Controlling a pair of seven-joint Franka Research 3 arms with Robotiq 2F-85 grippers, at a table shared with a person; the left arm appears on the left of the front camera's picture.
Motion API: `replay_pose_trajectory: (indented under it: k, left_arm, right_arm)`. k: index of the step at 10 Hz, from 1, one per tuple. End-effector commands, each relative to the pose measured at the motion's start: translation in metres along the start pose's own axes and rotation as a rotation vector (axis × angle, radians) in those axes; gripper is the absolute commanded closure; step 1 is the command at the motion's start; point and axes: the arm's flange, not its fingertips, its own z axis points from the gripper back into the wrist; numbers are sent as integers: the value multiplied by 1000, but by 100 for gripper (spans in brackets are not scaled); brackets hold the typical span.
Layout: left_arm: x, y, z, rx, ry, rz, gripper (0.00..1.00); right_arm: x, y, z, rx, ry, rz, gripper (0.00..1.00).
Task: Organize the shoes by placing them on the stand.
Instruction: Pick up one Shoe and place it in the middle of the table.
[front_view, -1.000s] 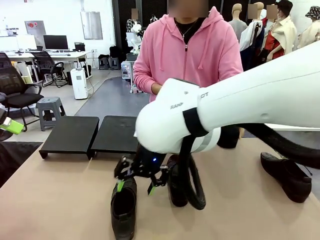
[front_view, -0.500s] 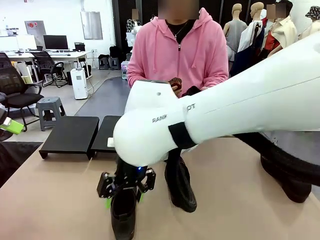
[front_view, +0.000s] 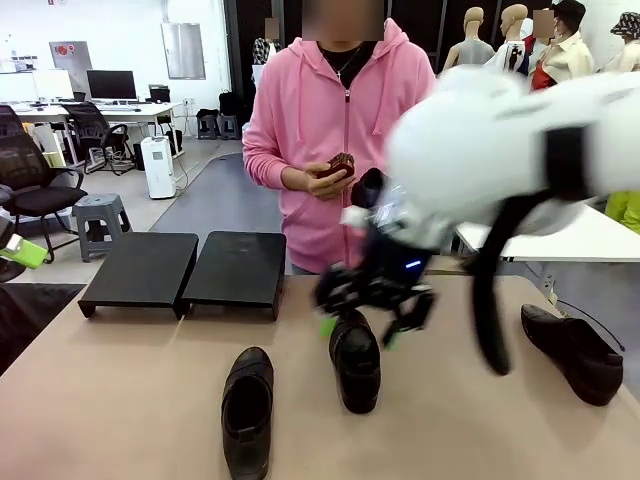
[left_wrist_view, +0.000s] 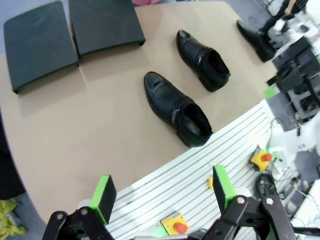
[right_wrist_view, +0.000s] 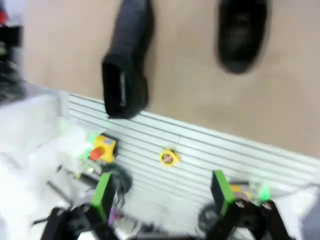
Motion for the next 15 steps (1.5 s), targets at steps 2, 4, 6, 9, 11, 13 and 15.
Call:
replay_pose_trajectory:
  k: [2,4,6,9,11,13,15]
  left_arm:
    - [0,1,2,-20,-2,-7,0]
    - [0,1,2,-20,-2,-7,0]
    - [0,1,2,-20,-2,-7,0]
    - [0,1,2,-20,-2,-7,0]
    - [0,1,2,-20,-2,-7,0]
    - [0,1,2,-20,-2,-7,0]
    - [0,1,2,-20,-2,-7,0]
  right_arm:
    - [0,-142,77,266,16,-33,0]
    - [7,-252,87,553,-76,36,0]
    - [-4,-318,77,798,-67,156,0]
    - [-26,-339,65,673,-21,116,0]
    - [-29,-343,66,800,-110,183,0]
    - [-29,-343,66,800,-110,183,0]
    - [-29,-343,66,800,-110,183,0]
